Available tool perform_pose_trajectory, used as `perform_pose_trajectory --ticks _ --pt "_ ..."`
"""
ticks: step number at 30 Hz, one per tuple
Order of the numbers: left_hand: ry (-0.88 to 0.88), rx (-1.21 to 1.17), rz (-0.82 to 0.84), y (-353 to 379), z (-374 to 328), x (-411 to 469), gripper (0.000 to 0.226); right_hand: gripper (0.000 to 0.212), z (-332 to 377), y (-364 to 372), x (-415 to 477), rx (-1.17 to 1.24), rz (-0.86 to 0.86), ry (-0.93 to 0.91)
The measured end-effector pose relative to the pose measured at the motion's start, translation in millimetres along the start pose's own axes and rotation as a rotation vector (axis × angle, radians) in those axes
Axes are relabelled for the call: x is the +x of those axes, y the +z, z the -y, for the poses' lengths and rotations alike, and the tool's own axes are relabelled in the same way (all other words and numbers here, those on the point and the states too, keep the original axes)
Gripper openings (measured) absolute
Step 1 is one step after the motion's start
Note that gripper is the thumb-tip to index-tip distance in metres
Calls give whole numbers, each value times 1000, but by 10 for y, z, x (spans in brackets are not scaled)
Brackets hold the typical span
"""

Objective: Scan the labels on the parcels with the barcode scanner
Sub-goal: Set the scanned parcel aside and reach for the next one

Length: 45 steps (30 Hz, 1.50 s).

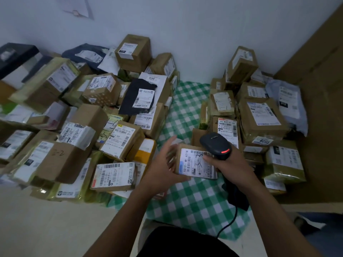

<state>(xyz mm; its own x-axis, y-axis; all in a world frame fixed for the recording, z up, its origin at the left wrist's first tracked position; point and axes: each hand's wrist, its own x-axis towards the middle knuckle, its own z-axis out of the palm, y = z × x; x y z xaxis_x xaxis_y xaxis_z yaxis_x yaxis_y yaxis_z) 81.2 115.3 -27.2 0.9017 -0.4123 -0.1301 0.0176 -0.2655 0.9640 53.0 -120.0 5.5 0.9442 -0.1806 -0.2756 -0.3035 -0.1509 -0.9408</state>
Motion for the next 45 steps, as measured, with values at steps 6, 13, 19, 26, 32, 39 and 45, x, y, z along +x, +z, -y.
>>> perform_pose_trajectory --ticks 6,13,19,26,32,39,45 --pt "24 -99 -133 108 -90 98 74 44 29 -14 152 109 -172 6" --pt "-60 -494 -320 392 -175 225 84 41 70 21 179 166 -235 -7" --pt "-55 -376 -346 288 -290 452 102 19 208 -49 176 78 -229 -32" --pt "-69 -302 -387 84 -334 848 106 28 379 -119 124 -85 -27 -38" --pt "-62 -277 -400 76 -283 1035 106 25 520 -26 77 -237 73 -59" --pt "-66 -264 -378 58 -237 1081 108 18 601 -15 30 -191 138 -52" --pt "-79 -244 -379 21 -204 1050 108 18 634 -9 22 -177 150 -40"
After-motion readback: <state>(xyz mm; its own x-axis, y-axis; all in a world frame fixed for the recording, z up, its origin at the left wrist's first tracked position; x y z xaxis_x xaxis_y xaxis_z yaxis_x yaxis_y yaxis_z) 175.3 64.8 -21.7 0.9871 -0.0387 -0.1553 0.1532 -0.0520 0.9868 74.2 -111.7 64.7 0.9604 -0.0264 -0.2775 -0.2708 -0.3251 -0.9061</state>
